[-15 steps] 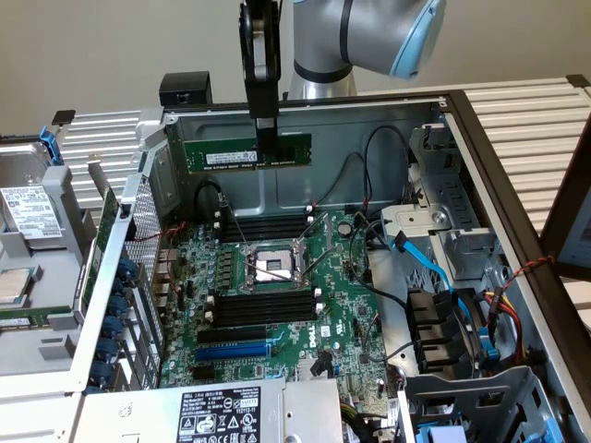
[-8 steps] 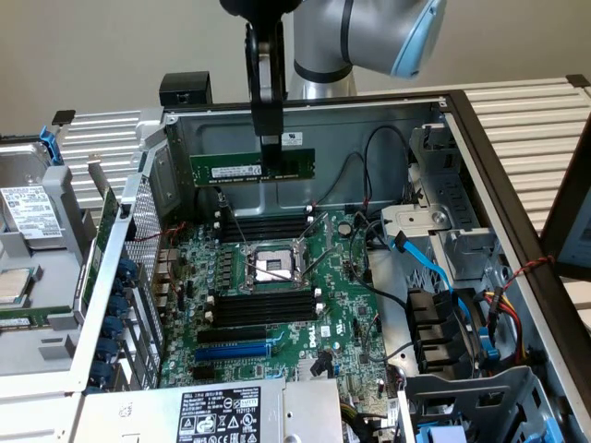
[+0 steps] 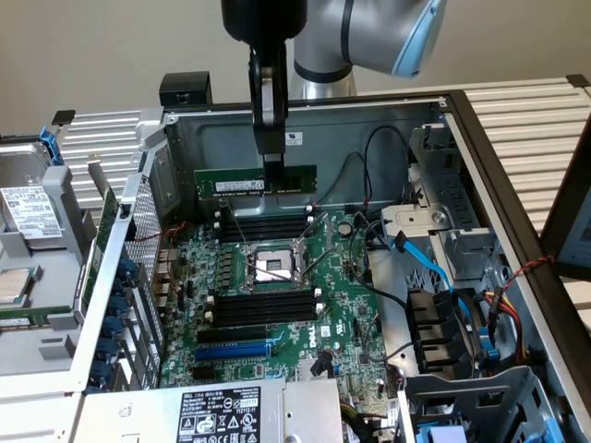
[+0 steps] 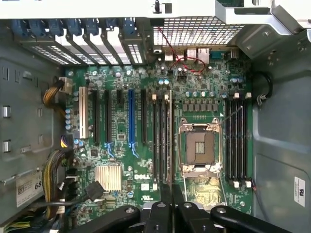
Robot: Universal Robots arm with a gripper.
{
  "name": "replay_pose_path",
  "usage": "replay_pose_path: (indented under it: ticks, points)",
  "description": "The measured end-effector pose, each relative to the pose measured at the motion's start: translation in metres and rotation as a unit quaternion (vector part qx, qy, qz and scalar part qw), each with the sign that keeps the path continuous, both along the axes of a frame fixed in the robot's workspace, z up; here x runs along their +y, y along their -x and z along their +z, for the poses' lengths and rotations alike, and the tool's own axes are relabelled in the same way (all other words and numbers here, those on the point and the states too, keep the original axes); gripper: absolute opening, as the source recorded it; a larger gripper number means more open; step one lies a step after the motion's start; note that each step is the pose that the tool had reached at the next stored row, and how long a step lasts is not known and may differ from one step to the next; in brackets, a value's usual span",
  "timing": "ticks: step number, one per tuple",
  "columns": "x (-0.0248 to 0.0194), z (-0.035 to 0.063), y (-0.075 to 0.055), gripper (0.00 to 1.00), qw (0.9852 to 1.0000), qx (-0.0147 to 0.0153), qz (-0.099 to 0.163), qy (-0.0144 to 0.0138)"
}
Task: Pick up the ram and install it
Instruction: 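Pick up the ram and move it above insertion slot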
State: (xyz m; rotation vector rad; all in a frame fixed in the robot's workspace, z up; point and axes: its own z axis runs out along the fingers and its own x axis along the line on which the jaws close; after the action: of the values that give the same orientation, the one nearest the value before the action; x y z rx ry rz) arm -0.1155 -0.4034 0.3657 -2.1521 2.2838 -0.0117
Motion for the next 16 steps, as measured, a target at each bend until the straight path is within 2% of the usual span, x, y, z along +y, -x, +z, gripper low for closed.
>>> replay_pose_path:
  ticks: [5, 7, 9, 10, 16]
  points:
    - [-0.0001, -0.0089, -0.002, 0.12, 1.0, 0.0, -0.002, 0.0004]
    - [-0.0002, -0.0109, -0.003, 0.12, 1.0, 0.0001, -0.002, 0.0027]
    - [-0.0004, -0.0125, -0.004, 0.12, 1.0, 0.0, -0.002, 0.0066]
    - [-0.0004, -0.0139, -0.004, 0.12, 1.0, 0.0, -0.002, 0.007]
    - [-0.0004, -0.0248, -0.008, 0.12, 1.0, 0.0, -0.003, 0.0071]
